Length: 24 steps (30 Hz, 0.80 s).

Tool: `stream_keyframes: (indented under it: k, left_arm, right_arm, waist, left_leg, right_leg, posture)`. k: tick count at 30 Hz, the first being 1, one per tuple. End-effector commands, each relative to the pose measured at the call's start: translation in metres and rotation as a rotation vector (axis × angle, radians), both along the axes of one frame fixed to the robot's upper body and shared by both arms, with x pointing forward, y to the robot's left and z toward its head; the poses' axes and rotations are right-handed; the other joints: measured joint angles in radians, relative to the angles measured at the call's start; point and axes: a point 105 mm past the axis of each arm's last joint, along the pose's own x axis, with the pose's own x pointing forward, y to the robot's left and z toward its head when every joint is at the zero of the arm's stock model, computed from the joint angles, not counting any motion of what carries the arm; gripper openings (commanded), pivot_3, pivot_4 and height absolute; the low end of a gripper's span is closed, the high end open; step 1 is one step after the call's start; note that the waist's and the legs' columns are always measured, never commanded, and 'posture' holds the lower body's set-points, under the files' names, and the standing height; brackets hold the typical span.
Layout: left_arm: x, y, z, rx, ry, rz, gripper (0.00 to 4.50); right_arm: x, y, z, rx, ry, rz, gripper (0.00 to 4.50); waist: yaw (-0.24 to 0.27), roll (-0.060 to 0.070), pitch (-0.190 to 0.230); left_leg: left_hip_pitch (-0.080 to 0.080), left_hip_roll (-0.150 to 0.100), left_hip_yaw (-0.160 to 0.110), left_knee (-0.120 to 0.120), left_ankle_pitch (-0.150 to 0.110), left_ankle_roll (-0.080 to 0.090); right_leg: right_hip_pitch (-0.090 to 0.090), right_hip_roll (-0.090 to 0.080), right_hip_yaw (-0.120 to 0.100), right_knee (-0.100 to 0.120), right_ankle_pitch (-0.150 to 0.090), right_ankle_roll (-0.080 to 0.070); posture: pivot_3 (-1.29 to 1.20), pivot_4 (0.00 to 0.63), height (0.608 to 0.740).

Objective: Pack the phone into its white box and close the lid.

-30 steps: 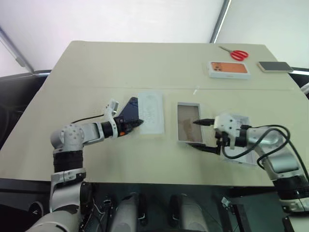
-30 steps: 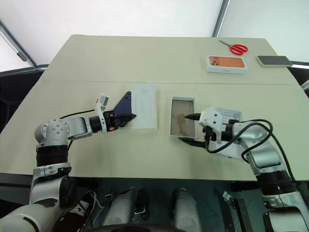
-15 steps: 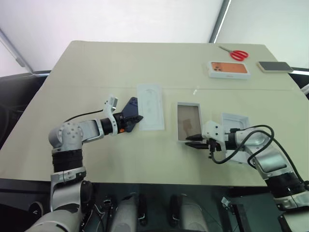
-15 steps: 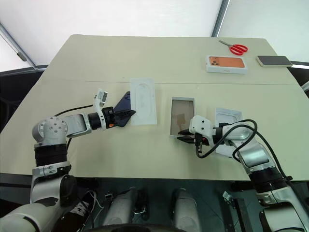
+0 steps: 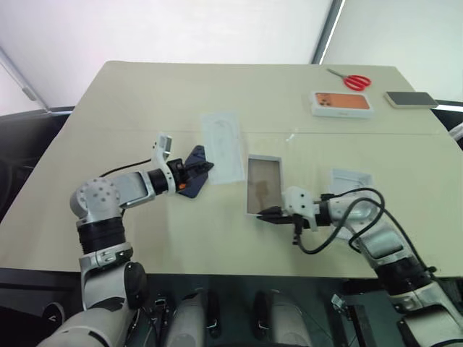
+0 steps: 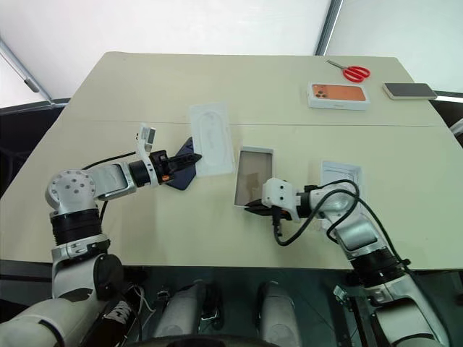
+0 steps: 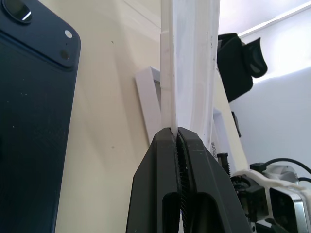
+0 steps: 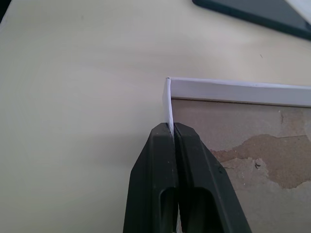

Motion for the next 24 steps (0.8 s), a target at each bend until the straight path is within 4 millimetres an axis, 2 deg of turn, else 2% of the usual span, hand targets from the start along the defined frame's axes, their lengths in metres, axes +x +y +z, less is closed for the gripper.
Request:
stream_keyframes:
  k: [1, 3, 6, 10, 12, 13, 15, 19, 24]
  left_arm:
    - [0.001, -0.002, 0.016, -0.034, -0.050, -0.014, 0.00]
    - [0.000, -0.003, 0.015, -0.035, -0.046, -0.015, 0.00]
    - [-0.003, -0.008, 0.012, -0.038, -0.040, -0.025, 0.00]
    - [-0.004, -0.012, 0.009, -0.029, -0.039, -0.031, 0.00]
    - [-0.004, -0.013, 0.009, -0.034, -0.039, -0.030, 0.00]
    - [-0.004, -0.014, 0.010, -0.036, -0.039, -0.031, 0.00]
    - [-0.004, -0.016, 0.010, -0.042, -0.035, -0.034, 0.00]
    - [-0.006, -0.029, 0.004, -0.027, -0.028, -0.050, 0.00]
    - [-0.009, -0.043, -0.003, -0.009, 0.000, -0.086, 0.00]
  right_arm:
    - [0.002, 0.012, 0.014, 0.016, -0.080, 0.026, 0.09]
    - [0.007, 0.012, 0.012, 0.007, -0.088, 0.005, 0.09]
    - [0.005, 0.011, 0.015, 0.039, -0.026, 0.012, 0.97]
    - [0.012, 0.006, 0.022, 0.042, -0.082, -0.017, 2.91]
    - [0.014, 0.002, 0.026, 0.054, -0.076, -0.038, 4.03]
    - [0.016, -0.002, 0.029, 0.059, -0.079, -0.051, 4.30]
    - [0.017, -0.011, 0.036, 0.071, -0.077, -0.076, 4.47]
    - [0.024, -0.049, 0.059, 0.095, -0.082, -0.177, 4.47]
    - [0.034, -0.081, 0.066, 0.077, -0.133, -0.280, 4.47]
  waist:
    - [0.001, 0.000, 0.000]
    - [0.001, 0.000, 0.000]
    - [0.000, 0.000, 0.000]
    - [-0.001, 0.000, 0.000]
    - [0.000, 0.000, 0.000]
    - [0.001, 0.000, 0.000]
    - [0.002, 0.000, 0.000]
    - [0.005, 0.000, 0.000]
    - [0.000, 0.000, 0.000]
  left_leg:
    - [0.000, 0.000, 0.000, 0.000, 0.000, 0.000]
    - [0.000, 0.000, 0.000, 0.000, 0.000, 0.000]
    - [0.000, 0.000, 0.000, 0.000, 0.000, 0.000]
    - [0.000, 0.000, 0.000, 0.000, 0.000, 0.000]
    - [0.000, 0.000, 0.000, 0.000, 0.000, 0.000]
    - [0.000, 0.000, 0.000, 0.000, 0.000, 0.000]
    - [0.000, 0.000, 0.000, 0.000, 0.000, 0.000]
    - [0.000, -0.001, 0.000, 0.000, 0.000, 0.000]
    - [0.000, 0.000, 0.000, 0.000, 0.000, 0.000]
  right_leg:
    - [0.000, 0.000, 0.000, 0.000, 0.000, 0.000]
    - [0.000, 0.000, 0.000, 0.000, 0.000, 0.000]
    - [0.000, 0.000, 0.000, 0.000, 0.000, 0.000]
    - [0.000, 0.000, 0.000, 0.000, 0.000, 0.000]
    - [0.000, 0.000, 0.000, 0.000, 0.000, 0.000]
    - [0.000, 0.000, 0.000, 0.000, 0.000, 0.000]
    - [0.000, 0.000, 0.000, 0.000, 0.000, 0.000]
    - [0.000, 0.000, 0.000, 0.000, 0.000, 0.000]
    - [0.000, 0.000, 0.000, 0.000, 0.000, 0.000]
  posture:
    - [0.00, 0.150, 0.738]
    - [0.00, 0.150, 0.738]
    - [0.00, 0.150, 0.738]
    - [0.00, 0.150, 0.738]
    - [0.00, 0.150, 0.738]
    - [0.00, 0.150, 0.738]
    - [0.00, 0.150, 0.738]
    - [0.00, 0.150, 0.738]
    - [0.00, 0.150, 0.738]
